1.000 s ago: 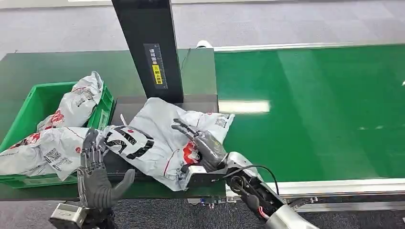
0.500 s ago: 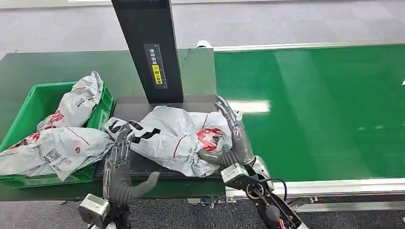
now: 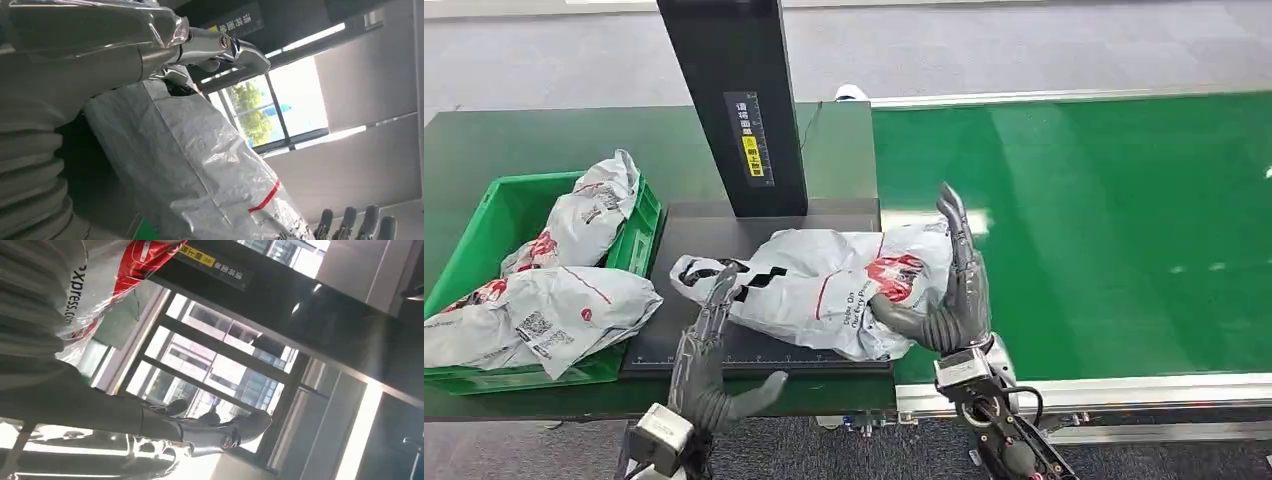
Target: Moved the parcel from conveyor to table for the left to box.
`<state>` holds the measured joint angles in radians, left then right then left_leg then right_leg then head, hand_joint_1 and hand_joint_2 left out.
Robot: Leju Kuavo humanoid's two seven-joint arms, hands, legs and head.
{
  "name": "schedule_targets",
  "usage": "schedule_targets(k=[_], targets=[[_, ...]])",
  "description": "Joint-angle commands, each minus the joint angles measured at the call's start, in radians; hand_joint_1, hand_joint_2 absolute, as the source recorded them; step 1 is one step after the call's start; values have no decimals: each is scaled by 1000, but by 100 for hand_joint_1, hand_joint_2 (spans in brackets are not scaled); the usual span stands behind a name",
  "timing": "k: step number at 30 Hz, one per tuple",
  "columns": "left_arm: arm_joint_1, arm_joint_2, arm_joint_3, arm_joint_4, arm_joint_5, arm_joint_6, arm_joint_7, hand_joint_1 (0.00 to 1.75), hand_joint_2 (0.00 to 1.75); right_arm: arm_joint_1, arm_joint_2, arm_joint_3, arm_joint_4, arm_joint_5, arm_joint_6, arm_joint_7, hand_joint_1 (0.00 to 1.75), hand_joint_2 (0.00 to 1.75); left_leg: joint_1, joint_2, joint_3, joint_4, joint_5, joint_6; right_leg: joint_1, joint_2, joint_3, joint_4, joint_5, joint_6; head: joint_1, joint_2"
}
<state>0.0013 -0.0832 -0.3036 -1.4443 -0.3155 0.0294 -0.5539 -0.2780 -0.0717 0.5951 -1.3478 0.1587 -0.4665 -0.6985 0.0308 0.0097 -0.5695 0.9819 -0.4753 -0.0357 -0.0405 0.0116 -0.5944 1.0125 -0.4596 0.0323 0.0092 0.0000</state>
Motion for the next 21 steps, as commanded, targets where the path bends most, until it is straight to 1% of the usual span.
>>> schedule_targets(k=[1,5,7,8,9,10,11,12,14,16,19,20,21], targets=[[-29,15,-34,85,-29,-3,21,0,175,-26,-16,3,103,10,40,0,0,175,0,-2,3,-2,1,2,1,-2,3,-2,0,-3,0,0],[-39,20,-46,108,-71,-1,55,0,175,-30,-10,1,115,19,57,0,0,175,0,-2,2,-2,1,3,1,-2,3,-2,0,-3,0,0],[-55,25,-61,156,-185,45,132,0,175,-34,-4,-2,121,30,67,0,0,175,0,-2,3,-3,1,3,1,-2,4,-3,1,-4,0,0],[-55,25,-61,156,-185,45,132,0,175,-34,-4,-2,121,30,67,0,0,175,0,-2,2,-2,1,2,1,-2,3,-2,0,-3,0,0],[-70,27,-80,200,-330,146,207,0,175,-32,-2,-5,115,32,71,0,0,175,0,-2,4,-3,1,3,1,-2,5,-4,1,-4,0,0],[-76,25,-81,219,-373,170,238,0,175,-31,-2,-6,112,33,73,0,0,175,0,-2,3,-2,1,3,0,-2,4,-2,0,-3,0,0],[-76,25,-81,219,-373,170,238,0,175,-31,-2,-6,112,33,73,0,0,175,-1,-2,3,-2,1,2,0,-2,3,-2,0,-3,0,0],[-92,19,-83,270,-486,224,318,0,175,-27,-1,-11,100,34,80,0,0,175,0,-2,3,-2,1,3,1,-2,4,-2,0,-3,0,0],[-95,15,-79,285,-513,229,340,0,175,-27,0,-12,98,35,83,0,0,175,0,-3,3,-3,1,3,1,-3,4,-3,0,-4,0,0],[-114,8,-74,343,-581,213,406,0,175,-36,6,-7,90,35,91,0,0,175,-1,-2,2,-2,0,2,0,-1,3,-1,0,-2,0,0],[-124,1,-70,376,-600,201,428,0,175,-49,14,-6,99,34,98,0,0,175,0,-2,3,-2,1,3,1,-2,3,-2,0,-4,0,0],[-124,1,-70,376,-600,201,428,0,175,-49,14,-6,99,34,98,0,0,175,0,-1,1,-1,0,2,0,-1,2,-1,0,-2,0,0],[-124,0,-69,387,-611,197,439,0,175,-54,19,-7,105,32,100,0,0,175,0,-2,3,-2,1,3,1,-2,3,-2,1,-4,0,0]])
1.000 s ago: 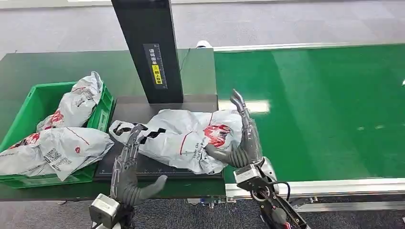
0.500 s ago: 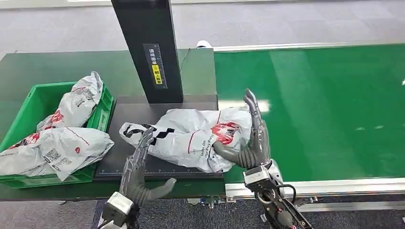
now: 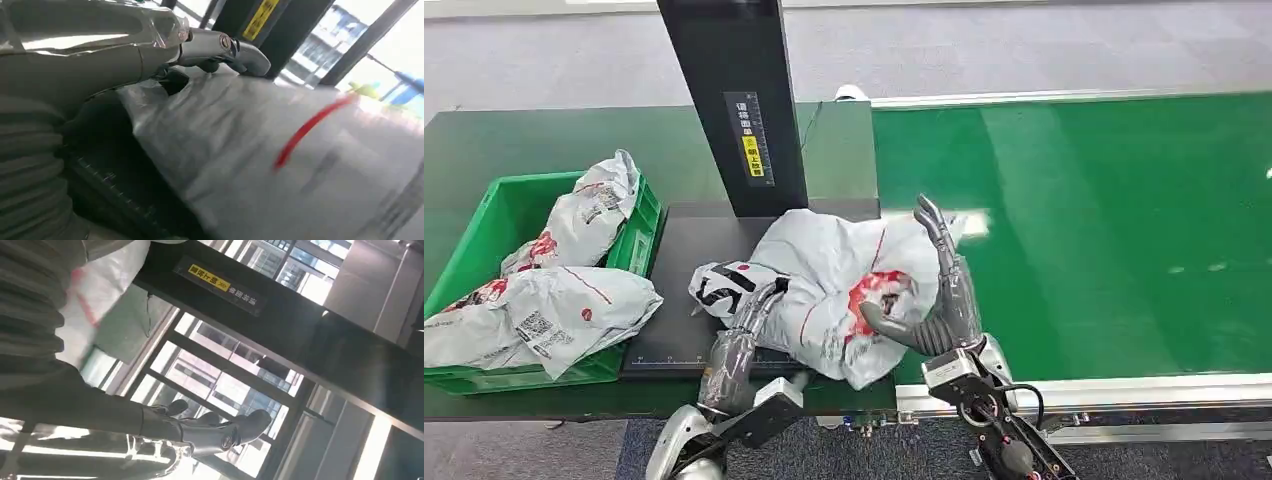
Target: Moved the parcel from conveyor to table for the left to box.
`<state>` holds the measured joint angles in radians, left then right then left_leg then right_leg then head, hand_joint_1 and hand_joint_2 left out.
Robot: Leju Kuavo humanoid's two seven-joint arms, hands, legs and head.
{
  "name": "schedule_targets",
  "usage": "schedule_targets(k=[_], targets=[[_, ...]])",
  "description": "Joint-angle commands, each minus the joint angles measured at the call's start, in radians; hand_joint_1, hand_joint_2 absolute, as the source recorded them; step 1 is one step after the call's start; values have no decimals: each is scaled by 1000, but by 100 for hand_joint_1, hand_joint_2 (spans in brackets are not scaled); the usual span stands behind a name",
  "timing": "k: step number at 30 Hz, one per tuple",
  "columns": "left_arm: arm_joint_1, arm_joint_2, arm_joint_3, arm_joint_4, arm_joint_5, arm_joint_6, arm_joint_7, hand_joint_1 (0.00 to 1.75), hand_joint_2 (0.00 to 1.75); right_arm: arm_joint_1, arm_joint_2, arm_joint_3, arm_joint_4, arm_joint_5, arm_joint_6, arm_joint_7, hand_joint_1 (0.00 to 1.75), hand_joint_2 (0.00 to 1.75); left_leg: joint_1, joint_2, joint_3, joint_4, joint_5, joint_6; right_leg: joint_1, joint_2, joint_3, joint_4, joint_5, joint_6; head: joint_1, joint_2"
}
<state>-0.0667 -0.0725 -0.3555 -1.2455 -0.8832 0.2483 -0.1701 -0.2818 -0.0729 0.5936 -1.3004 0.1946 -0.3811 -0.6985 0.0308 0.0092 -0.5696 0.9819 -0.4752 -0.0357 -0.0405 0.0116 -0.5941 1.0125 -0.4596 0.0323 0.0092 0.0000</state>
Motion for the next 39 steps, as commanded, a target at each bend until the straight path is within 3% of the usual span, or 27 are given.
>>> schedule_targets(k=[1,24,27,28,29,31,33,35,39], targets=[[-56,-12,-15,190,-43,-24,55,0,175,-50,20,-6,57,-4,14,0,0,175,0,0,2,-1,0,3,0,-1,2,-2,0,-3,0,0],[-55,-14,12,191,-56,5,38,0,175,-55,18,-10,65,-4,16,0,0,175,0,-1,2,-1,0,3,1,-1,2,-1,0,-3,0,0],[-55,-15,23,190,-44,32,16,138,175,-57,16,-10,73,-2,20,0,0,175,0,-1,2,-1,0,3,1,-1,2,-1,0,-3,0,0],[-56,-16,27,190,-41,39,14,148,175,-57,16,-10,76,-2,22,0,0,175,0,-1,1,-1,0,2,1,-1,1,-1,0,-2,0,0],[-56,-16,30,190,-39,44,12,157,175,-57,15,-10,77,-1,24,0,0,175,0,-1,2,-1,0,3,1,-1,2,-2,1,-4,0,0],[-58,-15,32,191,-38,45,8,159,175,-60,14,-9,80,1,29,0,0,175,0,-1,1,-1,0,2,1,-1,1,-1,0,-2,0,0],[-58,-15,33,192,-38,46,7,159,175,-62,15,-8,82,2,30,0,0,175,0,0,1,-1,0,2,0,-1,1,-1,0,-2,0,0],[-57,-18,38,190,-34,56,2,148,175,-64,14,-7,86,4,30,0,0,175,0,-1,2,-1,0,3,1,-1,2,-2,0,-3,0,0],[-57,-17,41,192,-33,57,0,155,175,-67,14,-6,85,2,30,0,0,175,0,0,1,-1,0,2,0,-1,1,-1,0,-2,0,0]])
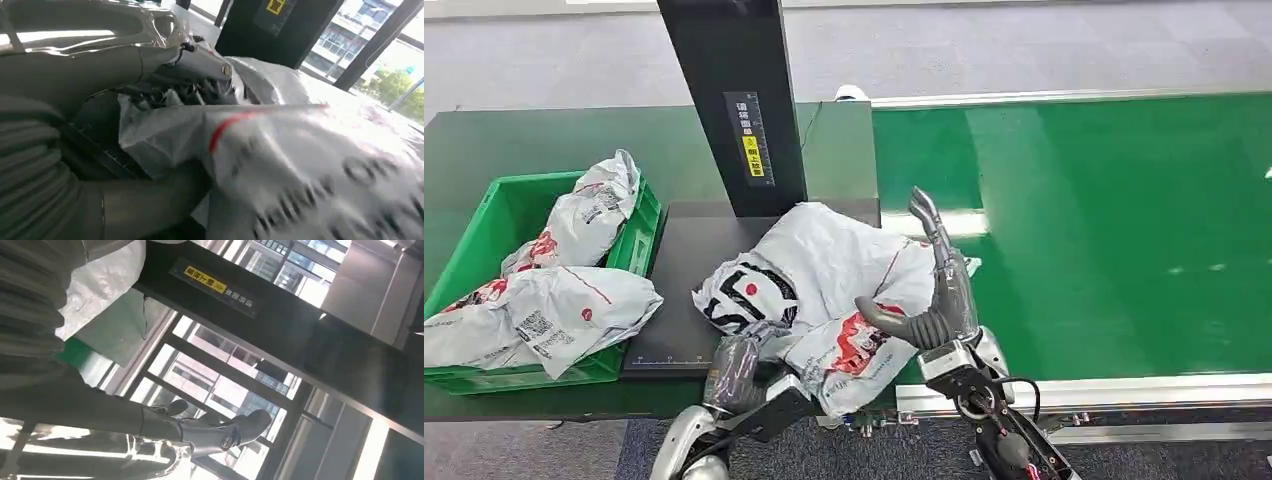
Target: Moved the parcel from conveyor to table for the left to box.
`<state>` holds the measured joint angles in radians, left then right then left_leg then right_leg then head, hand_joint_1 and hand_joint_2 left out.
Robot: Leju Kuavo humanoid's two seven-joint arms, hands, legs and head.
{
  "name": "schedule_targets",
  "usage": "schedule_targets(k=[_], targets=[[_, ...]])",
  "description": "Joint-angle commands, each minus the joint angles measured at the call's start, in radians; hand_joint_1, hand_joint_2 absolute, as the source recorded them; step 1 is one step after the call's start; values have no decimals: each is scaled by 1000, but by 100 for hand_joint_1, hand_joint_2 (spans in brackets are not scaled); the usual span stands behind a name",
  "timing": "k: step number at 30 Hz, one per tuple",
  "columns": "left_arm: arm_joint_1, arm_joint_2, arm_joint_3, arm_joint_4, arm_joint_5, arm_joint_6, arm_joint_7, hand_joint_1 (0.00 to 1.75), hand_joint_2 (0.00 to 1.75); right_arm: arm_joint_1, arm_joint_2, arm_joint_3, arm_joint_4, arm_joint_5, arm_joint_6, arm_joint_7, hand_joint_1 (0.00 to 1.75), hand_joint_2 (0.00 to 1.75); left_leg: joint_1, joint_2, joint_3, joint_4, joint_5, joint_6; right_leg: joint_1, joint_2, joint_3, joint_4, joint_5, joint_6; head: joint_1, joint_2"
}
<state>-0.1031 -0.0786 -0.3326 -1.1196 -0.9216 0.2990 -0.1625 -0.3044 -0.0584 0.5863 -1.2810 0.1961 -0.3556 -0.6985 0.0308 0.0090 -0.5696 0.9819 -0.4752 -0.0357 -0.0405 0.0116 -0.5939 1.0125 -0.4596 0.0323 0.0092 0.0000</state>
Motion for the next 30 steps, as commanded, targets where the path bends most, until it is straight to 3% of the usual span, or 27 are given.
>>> schedule_targets(k=[1,4,9,16,17,20,30], targets=[[-21,-11,20,66,7,10,-10,155,175,-45,-2,1,64,-1,5,0,0,175,0,0,2,-1,0,3,1,-1,2,-2,0,-3,0,0],[-22,-14,26,65,13,29,-24,171,175,-47,-1,3,65,-1,4,0,0,175,0,-1,2,-1,0,3,1,-1,2,-2,0,-3,0,0],[-14,-24,56,20,61,145,-107,175,175,-39,-4,2,51,-3,-3,0,0,175,0,-1,1,0,0,3,1,-1,2,-1,0,-3,0,0],[32,-24,80,-186,281,381,-420,175,175,-48,-1,13,52,-15,-11,0,0,175,1,0,1,0,-1,3,2,-1,1,-1,0,-4,0,0],[45,-43,114,-235,304,399,-522,175,175,-54,-1,18,55,-22,-10,0,0,175,1,0,0,1,-1,2,1,0,0,0,0,-3,0,0],[77,-59,131,-406,291,399,-536,175,175,-65,1,29,67,-31,-18,0,0,175,1,1,1,1,-1,3,2,0,1,0,0,-4,0,0],[92,-80,153,-624,406,399,-536,175,175,-68,-7,34,84,-39,-35,0,0,175,1,0,0,0,-1,3,2,0,1,-1,0,-4,0,0]])
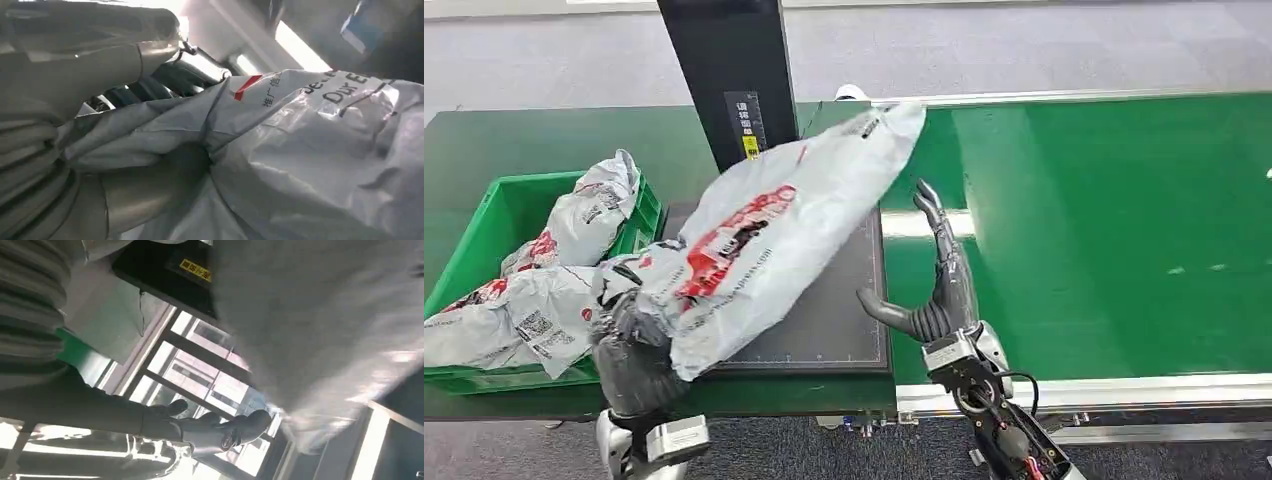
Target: Moved the parcel from conveyor to table for the left to box.
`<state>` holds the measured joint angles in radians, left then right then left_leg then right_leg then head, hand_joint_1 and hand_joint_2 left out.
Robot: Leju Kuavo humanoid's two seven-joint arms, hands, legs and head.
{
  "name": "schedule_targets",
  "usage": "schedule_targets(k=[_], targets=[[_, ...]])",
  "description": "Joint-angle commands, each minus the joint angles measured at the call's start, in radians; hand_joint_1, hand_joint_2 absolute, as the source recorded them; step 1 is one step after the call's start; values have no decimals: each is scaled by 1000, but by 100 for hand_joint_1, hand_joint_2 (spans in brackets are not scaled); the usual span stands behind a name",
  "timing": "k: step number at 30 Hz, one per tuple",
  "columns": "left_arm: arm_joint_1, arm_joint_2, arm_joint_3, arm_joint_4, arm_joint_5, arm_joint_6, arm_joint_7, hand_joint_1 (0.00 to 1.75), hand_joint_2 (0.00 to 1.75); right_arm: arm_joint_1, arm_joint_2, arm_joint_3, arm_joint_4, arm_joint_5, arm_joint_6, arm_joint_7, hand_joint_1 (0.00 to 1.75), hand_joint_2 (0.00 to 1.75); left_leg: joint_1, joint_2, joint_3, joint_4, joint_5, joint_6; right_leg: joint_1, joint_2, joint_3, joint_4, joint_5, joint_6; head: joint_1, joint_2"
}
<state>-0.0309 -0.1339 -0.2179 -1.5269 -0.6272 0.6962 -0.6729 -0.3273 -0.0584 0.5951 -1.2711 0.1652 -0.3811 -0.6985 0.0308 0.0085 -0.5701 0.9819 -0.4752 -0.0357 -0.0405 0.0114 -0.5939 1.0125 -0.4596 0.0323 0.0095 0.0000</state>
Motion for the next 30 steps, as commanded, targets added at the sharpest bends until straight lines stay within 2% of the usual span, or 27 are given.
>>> schedule_targets(k=[1,4,5,6,7,9,12,14,15,20,23,25,30], targets=[[19,-23,36,-224,127,2,-25,175,175,-47,-8,25,81,-10,-7,0,0,175,1,1,0,1,-1,2,1,0,0,0,0,-3,0,0],[19,-27,48,-271,146,2,-25,175,175,-58,2,20,132,-19,17,0,0,175,1,1,1,0,0,2,1,0,1,-1,0,-3,0,0],[24,-30,64,-297,141,2,-25,175,175,-69,23,-4,205,-78,99,8,0,175,1,1,1,0,-1,3,2,0,1,-1,0,-3,0,0],[27,-33,77,-309,134,2,-25,175,175,-61,39,-43,235,-197,231,36,0,175,1,1,2,0,0,2,1,1,1,-1,1,-3,0,0],[27,-33,77,-309,134,2,-25,175,175,-61,39,-43,235,-197,231,36,0,175,1,1,3,-1,0,3,2,1,3,-2,1,-4,-1,0],[29,-36,101,-313,108,2,-25,175,175,-60,56,-95,302,-301,328,63,0,175,1,1,2,-1,0,2,1,0,2,-2,1,-3,-1,0],[28,-35,119,-306,103,2,-25,175,175,-69,67,-140,354,-386,377,100,0,175,0,-1,3,-2,0,3,1,-1,3,-2,0,-4,-1,0],[28,-37,130,-301,100,2,-25,175,175,-75,67,-151,371,-396,371,109,0,175,0,-1,2,-1,0,1,0,0,2,-1,0,-2,-1,0],[23,-38,141,-286,88,2,-25,175,175,-86,72,-162,402,-436,391,154,0,175,0,0,3,-2,0,3,1,0,3,-2,1,-4,0,0],[8,-49,189,-248,34,2,-25,175,175,-114,69,-136,471,-456,423,172,0,175,0,0,3,-1,0,3,1,0,3,-2,1,-3,0,0],[-16,-75,292,-222,-107,2,-25,175,175,-125,71,-114,490,-457,432,168,0,175,0,-1,2,-1,0,2,1,-1,2,-1,1,-3,0,0],[-41,-101,404,-287,-364,2,-25,175,175,-129,75,-101,495,-454,441,165,0,175,0,1,2,-1,0,2,1,1,1,-1,1,-3,-1,0],[-102,-97,522,-195,-451,2,-25,175,175,-114,75,-84,484,-443,428,161,0,175,0,1,4,-2,0,3,2,1,3,-2,1,-5,0,0]])
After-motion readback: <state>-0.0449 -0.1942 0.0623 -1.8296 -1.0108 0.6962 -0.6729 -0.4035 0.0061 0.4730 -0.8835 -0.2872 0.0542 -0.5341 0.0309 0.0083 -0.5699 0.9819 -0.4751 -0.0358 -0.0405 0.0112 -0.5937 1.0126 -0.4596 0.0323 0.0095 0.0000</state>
